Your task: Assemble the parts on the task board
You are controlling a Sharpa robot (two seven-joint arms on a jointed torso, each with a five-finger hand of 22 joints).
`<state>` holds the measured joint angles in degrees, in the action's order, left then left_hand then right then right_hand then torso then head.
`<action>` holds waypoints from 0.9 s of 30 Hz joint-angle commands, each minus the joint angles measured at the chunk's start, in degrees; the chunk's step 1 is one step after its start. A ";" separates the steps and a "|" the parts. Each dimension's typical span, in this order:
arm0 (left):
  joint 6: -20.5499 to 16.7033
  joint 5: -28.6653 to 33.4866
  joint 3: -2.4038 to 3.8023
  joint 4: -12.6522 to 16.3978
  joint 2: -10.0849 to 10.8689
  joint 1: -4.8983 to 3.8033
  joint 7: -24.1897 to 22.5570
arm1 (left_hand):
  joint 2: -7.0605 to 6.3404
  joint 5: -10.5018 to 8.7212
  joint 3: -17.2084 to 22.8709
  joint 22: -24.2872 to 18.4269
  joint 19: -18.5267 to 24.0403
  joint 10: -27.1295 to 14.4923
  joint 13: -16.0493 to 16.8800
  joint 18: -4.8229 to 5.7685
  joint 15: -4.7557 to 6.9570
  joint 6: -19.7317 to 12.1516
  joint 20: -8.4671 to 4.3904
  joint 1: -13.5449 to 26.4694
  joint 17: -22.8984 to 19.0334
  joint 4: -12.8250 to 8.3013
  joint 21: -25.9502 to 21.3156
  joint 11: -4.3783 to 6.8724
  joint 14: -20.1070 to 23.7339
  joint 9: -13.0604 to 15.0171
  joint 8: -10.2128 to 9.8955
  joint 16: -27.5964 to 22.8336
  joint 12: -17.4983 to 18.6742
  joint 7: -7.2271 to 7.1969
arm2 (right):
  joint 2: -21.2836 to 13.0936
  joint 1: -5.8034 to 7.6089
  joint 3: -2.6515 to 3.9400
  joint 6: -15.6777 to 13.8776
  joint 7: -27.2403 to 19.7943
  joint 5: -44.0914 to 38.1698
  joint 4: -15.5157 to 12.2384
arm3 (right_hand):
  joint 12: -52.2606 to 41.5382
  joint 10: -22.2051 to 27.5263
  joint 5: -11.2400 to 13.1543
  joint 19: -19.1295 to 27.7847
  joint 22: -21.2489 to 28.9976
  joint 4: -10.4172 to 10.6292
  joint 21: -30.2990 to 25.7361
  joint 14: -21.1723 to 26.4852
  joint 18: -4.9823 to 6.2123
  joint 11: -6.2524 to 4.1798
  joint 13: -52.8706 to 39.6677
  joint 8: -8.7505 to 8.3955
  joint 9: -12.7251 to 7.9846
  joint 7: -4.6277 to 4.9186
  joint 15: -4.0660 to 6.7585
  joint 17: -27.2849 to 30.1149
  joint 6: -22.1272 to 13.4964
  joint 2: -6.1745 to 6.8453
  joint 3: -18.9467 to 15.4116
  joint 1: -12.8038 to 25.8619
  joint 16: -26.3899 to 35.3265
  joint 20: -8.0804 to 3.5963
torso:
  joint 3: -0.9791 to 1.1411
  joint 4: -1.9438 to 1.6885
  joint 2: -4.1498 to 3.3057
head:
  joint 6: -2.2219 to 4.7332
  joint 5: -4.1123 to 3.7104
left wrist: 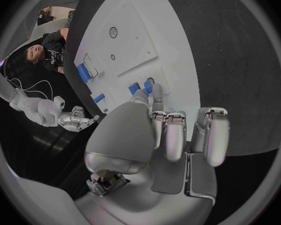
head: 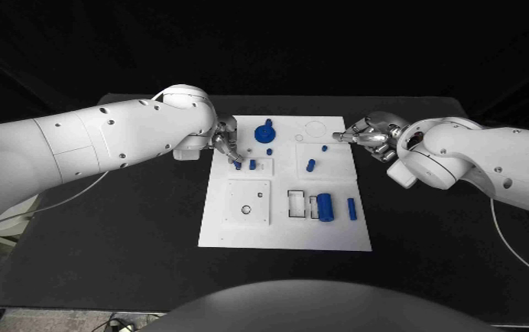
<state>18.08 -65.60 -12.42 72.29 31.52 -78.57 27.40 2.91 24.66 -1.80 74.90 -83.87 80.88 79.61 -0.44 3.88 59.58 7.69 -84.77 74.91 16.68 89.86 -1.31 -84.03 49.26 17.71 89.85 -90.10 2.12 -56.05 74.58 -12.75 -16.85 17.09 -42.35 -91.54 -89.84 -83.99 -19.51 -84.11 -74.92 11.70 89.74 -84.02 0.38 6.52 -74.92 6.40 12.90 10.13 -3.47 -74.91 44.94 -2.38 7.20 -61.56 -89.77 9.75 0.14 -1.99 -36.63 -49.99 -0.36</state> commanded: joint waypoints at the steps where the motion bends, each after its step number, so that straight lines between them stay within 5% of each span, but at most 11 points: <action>1: 0.90 -0.33 0.02 0.00 -0.13 0.00 -0.54 | -0.34 -0.25 0.34 15.10 -6.13 9.12 10.39 0.44 0.19 -0.09 0.48 0.33 15.09 0.12 0.14 2.88 -5.97 -0.20 -0.21 0.15 0.10 -0.51 | 0.01 -0.04 -0.01 0.79 -0.07 -0.34 -0.02 | -0.16 -6.01 -0.32 -5.89 -15.08 0.10 0.26 -5.98 -0.38 0.23 -15.08 0.35 0.05 0.47 -0.40 -15.09 0.03 0.01 -0.31 -0.65 -0.23 0.35 | 0.02 -0.01 0.01 | -0.01 -0.05; 11: 0.72 -0.34 0.02 -0.05 -0.18 0.03 -0.45 | -0.57 -1.57 -0.09 15.10 -6.13 9.12 10.39 0.44 0.01 0.18 0.59 3.56 15.09 0.16 0.14 2.69 -5.97 -0.87 -0.65 0.15 0.10 -0.37 | 0.00 -0.04 -0.01 0.87 -0.01 -0.34 -0.02 | -0.16 -6.01 -0.32 -5.89 -15.08 0.10 0.26 -5.98 -0.38 0.23 -15.08 0.35 0.05 0.47 -0.40 -15.09 0.03 0.01 -0.31 -0.65 -0.23 0.35 | 0.03 0.00 0.01 | -0.01 -0.08; 16: 0.41 -0.35 0.02 -0.07 -0.23 0.06 -0.30 | 0.43 -8.41 -0.29 15.10 -6.13 9.12 10.39 0.44 -0.01 0.58 0.64 5.68 15.09 0.11 0.14 2.72 -5.97 -1.29 -0.82 0.15 0.10 -0.41 | 0.00 -0.05 -0.01 0.97 0.13 -0.34 -0.02 | -0.16 -6.01 -0.32 -5.89 -15.08 0.10 0.26 -5.98 -0.38 0.23 -15.08 0.35 0.05 0.47 -0.40 -15.09 0.03 0.01 -0.31 -0.65 -0.23 0.35 | 0.01 -0.01 -0.01 | -0.01 -0.08; 27: 0.43 -0.35 0.02 -0.14 -0.25 0.09 -0.27 | 0.88 -9.40 -0.70 15.10 -6.13 9.12 10.39 0.44 -0.05 0.69 0.67 7.31 15.09 0.21 0.14 2.61 -5.97 -1.52 -0.93 0.15 0.10 -0.27 | -0.05 -0.05 -0.01 1.05 0.23 -0.34 -0.05 | -0.16 -6.01 -0.32 -5.89 -15.08 0.10 0.26 -5.98 -0.38 0.23 -15.08 0.35 0.05 0.47 -0.40 -15.09 0.03 0.01 -0.31 -0.65 -0.23 0.35 | 0.01 0.00 0.00 | -0.01 -0.08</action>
<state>18.08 -65.67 -12.42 72.12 31.41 -78.48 27.43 3.69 15.62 -2.11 74.90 -84.08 82.01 74.94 -0.43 3.89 59.92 7.90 -78.01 74.95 16.98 89.86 -0.18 -84.03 47.83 17.06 89.85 -90.10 1.64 -56.11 74.58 -12.75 -16.71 17.21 -42.36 -91.54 -89.84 -84.00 -19.50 -84.11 -74.91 11.70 89.74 -84.02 0.38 6.51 -74.91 6.40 12.88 10.13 -3.47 -74.95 44.94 -2.38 7.20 -61.56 -89.77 9.74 0.15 -2.01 -36.63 -49.99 -0.47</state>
